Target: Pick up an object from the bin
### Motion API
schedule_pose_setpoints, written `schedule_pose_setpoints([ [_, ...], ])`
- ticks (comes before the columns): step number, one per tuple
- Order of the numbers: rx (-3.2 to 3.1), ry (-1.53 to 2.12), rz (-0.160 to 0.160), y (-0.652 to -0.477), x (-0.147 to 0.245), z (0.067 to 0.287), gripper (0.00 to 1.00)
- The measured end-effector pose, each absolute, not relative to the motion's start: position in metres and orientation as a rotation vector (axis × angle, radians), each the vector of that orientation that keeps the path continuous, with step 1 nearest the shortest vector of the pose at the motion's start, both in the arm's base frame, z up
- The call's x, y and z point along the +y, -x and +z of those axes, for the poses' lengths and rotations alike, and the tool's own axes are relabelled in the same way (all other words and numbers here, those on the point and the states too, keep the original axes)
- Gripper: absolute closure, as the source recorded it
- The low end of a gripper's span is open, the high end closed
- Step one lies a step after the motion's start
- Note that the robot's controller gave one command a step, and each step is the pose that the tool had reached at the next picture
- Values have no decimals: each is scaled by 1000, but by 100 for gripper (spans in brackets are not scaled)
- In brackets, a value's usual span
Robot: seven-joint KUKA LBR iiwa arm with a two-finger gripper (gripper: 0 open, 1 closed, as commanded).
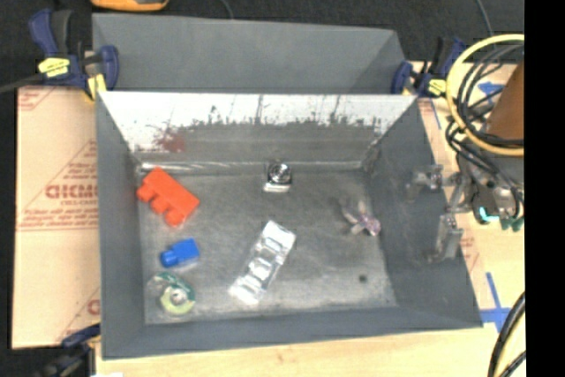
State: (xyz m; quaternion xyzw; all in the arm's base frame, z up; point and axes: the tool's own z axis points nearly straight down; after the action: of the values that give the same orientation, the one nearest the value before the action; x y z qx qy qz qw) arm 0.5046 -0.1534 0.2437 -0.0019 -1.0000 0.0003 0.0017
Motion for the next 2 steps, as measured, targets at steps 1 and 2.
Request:
schedule_pose_setpoints([
  [1, -2996, 953, -15, -561, -149, 71, 0],
  [2, -2893, 1239, -3, -576, -121, 71, 0],
])
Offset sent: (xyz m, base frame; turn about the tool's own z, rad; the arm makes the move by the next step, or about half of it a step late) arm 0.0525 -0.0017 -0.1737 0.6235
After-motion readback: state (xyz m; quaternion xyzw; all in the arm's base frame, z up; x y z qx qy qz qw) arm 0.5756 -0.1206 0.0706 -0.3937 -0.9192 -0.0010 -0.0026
